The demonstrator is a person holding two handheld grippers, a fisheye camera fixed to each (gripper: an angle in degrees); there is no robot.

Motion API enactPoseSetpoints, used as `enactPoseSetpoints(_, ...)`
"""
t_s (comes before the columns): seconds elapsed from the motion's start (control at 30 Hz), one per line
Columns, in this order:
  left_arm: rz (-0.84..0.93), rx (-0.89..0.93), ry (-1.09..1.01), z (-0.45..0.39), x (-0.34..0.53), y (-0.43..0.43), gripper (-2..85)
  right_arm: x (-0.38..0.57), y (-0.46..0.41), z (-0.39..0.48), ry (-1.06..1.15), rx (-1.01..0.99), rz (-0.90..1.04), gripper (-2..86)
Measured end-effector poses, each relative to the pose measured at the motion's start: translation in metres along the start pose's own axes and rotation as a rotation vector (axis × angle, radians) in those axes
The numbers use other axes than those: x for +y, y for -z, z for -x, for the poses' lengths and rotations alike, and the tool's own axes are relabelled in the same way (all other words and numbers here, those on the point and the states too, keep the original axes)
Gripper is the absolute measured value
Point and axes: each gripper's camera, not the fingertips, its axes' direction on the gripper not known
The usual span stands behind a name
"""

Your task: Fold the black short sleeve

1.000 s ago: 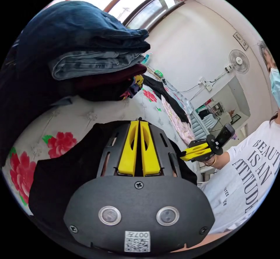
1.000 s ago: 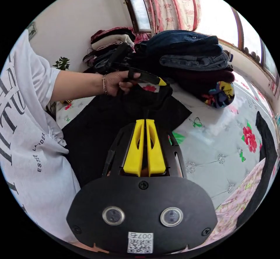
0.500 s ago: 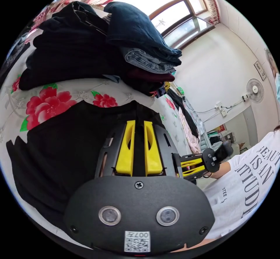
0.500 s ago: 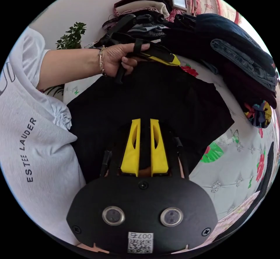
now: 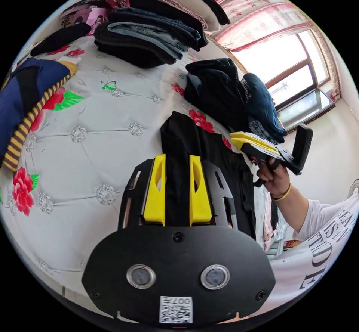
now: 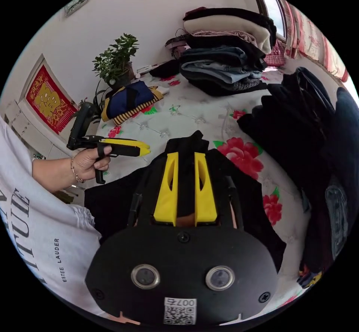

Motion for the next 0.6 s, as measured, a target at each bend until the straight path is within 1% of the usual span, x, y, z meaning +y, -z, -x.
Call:
enactPoseSetpoints(0.07, -0.013, -0.011, -0.064, -0.016, -0.016, -0.014, 10.1, -0.040, -0.028, -0.020, 0.029, -0.006, 0.070, 4.3)
enactPoseSetpoints(0.2, 0.034, -0.027, -0.056, -0.027, -0.033, -0.047, 9.5, -0.074, -0.083, -0.061, -0.023, -0.044, 0.211, 3.4)
enactPoseSetpoints(0.27, 0.078, -0.104, -0.038, -0.029, -0.035, -0.060, 5.3, -0.080, -0.113, -0.078, -0.029, -0.087, 0.307, 2.3)
enactPoseSetpoints(0.33, 0.044, -0.111, -0.016, -0.028, -0.031, -0.054, 0.5, -0.080, -0.124, -0.080, 0.008, -0.104, 0.337, 1.4)
enactPoseSetpoints(0.43, -0.014, -0.026, -0.012, -0.022, -0.020, -0.029, -0.6, -0.078, -0.111, -0.084, 0.049, -0.099, 0.264, 0.2)
enactPoseSetpoints(0.5, -0.052, 0.043, -0.020, -0.020, -0.011, -0.009, -0.8, -0.076, -0.092, -0.091, 0.052, -0.139, 0.205, 0.0)
enactPoseSetpoints(0.57, -0.105, 0.138, -0.050, -0.023, 0.001, 0.020, -0.9, -0.069, -0.055, -0.097, 0.085, -0.196, 0.089, -0.1)
enactPoseSetpoints(0.6, -0.117, 0.161, -0.068, -0.025, 0.003, 0.027, -0.9, -0.067, -0.046, -0.098, 0.094, -0.207, 0.065, -0.1)
